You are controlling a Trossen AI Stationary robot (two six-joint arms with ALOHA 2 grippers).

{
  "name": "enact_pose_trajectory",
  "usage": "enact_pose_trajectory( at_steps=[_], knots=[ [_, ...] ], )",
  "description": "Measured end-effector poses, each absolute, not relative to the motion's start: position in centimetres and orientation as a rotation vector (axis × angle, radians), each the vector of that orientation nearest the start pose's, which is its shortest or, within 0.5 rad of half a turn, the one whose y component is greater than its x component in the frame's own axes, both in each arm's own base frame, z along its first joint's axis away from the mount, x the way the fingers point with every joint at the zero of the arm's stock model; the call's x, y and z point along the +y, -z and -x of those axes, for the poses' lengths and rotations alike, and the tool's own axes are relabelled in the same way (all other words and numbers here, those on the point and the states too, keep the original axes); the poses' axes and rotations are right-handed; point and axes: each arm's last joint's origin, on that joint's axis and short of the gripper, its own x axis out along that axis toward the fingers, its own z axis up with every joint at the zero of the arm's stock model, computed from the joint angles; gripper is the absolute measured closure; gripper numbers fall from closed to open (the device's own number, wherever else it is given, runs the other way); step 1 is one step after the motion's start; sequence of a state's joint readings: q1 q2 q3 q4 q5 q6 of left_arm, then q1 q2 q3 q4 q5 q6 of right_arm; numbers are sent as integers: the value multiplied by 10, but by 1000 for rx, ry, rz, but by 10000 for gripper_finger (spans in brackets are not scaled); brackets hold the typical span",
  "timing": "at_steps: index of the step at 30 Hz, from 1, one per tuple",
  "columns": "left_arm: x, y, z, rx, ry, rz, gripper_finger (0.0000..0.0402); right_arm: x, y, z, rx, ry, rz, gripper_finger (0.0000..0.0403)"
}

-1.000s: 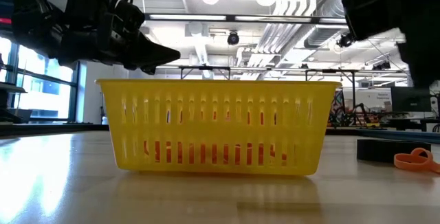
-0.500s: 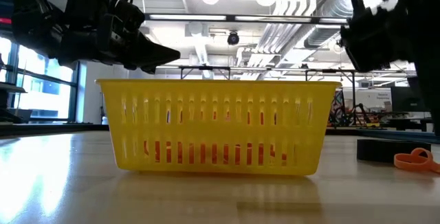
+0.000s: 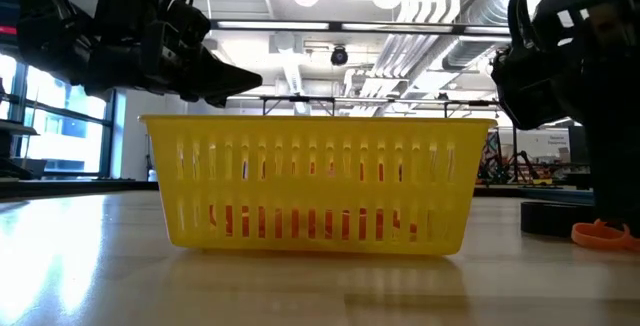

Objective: Sort rubber bands into baskets
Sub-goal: Put the orange rubber band into the yellow bin

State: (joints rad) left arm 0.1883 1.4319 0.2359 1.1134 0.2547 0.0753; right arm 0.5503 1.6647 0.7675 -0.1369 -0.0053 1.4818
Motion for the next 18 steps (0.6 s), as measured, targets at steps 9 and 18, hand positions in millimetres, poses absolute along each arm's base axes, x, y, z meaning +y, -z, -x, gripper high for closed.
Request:
enact_pose_trajectory(
  at_steps=[9,18],
  knots=[
    [35,-151,-222,78,67,-54,401,152,-127,-248,1152,342,-942,378],
    [35,-151,-222,79,65,-54,401,169,-183,-279,1114,193,-700,398]
  ],
)
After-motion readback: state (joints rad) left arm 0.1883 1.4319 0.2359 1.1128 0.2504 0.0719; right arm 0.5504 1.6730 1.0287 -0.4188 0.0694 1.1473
